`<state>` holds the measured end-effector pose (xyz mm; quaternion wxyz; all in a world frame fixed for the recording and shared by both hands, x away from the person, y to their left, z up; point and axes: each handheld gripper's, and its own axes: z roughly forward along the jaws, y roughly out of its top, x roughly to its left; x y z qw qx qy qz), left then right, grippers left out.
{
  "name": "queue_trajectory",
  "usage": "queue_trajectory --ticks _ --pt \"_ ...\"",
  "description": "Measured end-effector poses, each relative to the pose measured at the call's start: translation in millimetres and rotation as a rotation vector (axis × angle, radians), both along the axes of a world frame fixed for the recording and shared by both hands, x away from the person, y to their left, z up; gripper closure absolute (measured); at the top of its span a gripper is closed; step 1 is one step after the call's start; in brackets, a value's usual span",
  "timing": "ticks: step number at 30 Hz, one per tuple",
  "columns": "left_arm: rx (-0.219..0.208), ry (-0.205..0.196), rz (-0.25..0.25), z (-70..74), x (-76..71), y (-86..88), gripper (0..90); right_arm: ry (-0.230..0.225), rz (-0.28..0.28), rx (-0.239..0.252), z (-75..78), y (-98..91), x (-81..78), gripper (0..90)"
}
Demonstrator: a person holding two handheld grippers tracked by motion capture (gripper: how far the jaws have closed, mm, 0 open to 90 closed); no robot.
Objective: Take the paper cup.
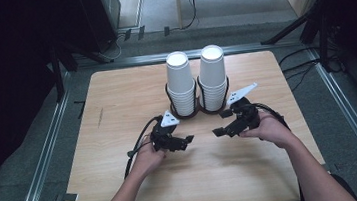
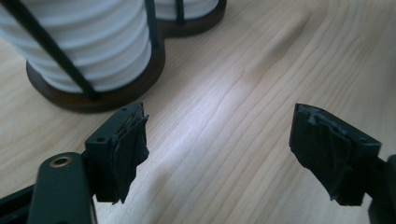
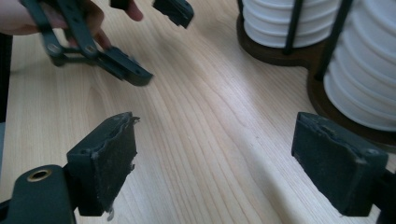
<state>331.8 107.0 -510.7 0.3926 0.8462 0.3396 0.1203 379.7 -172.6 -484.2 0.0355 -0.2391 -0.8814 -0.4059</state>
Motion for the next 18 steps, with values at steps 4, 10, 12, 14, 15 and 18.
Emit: queue_trajectory --ticks 4,10,12,14,15,18 --pt "-0.002 0.063 0.001 8.4 1.3 -5.2 17.7 -0.022 -0.019 0.023 0.3 -9.3 -2.0 18.3" --pt "-0.024 0.06 -0.055 18.0 0.2 -21.2 9.2 -0.04 -0.025 0.029 3.7 -14.5 -3.8 21.6" --pt "-0.033 0.066 -0.07 18.6 0.5 -21.8 9.3 -0.042 -0.023 0.031 4.2 -15.4 -4.1 22.2" --pt "-0.04 0.085 -0.095 19.1 1.3 -22.3 11.8 -0.017 -0.023 0.035 5.9 -17.9 -4.4 29.5" --pt "-0.032 0.084 -0.092 19.4 1.8 -22.7 16.2 -0.013 -0.016 0.04 6.4 -19.3 -5.0 31.3" --pt "-0.046 0.091 -0.098 21.2 4.5 -22.7 20.8 -0.028 -0.025 0.028 6.8 -21.8 -6.9 31.5"
